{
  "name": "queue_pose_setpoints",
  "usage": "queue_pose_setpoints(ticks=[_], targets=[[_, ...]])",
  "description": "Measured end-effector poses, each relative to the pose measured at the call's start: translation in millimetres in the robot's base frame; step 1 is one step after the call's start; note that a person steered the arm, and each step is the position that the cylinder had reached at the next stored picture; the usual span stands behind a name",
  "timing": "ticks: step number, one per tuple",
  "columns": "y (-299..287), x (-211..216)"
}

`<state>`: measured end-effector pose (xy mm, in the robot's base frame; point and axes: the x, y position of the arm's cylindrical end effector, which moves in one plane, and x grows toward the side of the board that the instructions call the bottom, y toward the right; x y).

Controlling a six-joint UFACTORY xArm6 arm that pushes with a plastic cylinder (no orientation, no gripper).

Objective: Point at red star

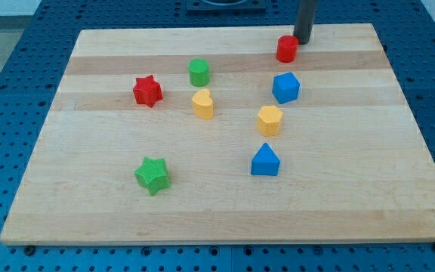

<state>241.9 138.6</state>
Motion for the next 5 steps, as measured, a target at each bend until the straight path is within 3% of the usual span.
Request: queue_pose_setpoints(ticks=[5], targets=[[-51.8, 31.4]])
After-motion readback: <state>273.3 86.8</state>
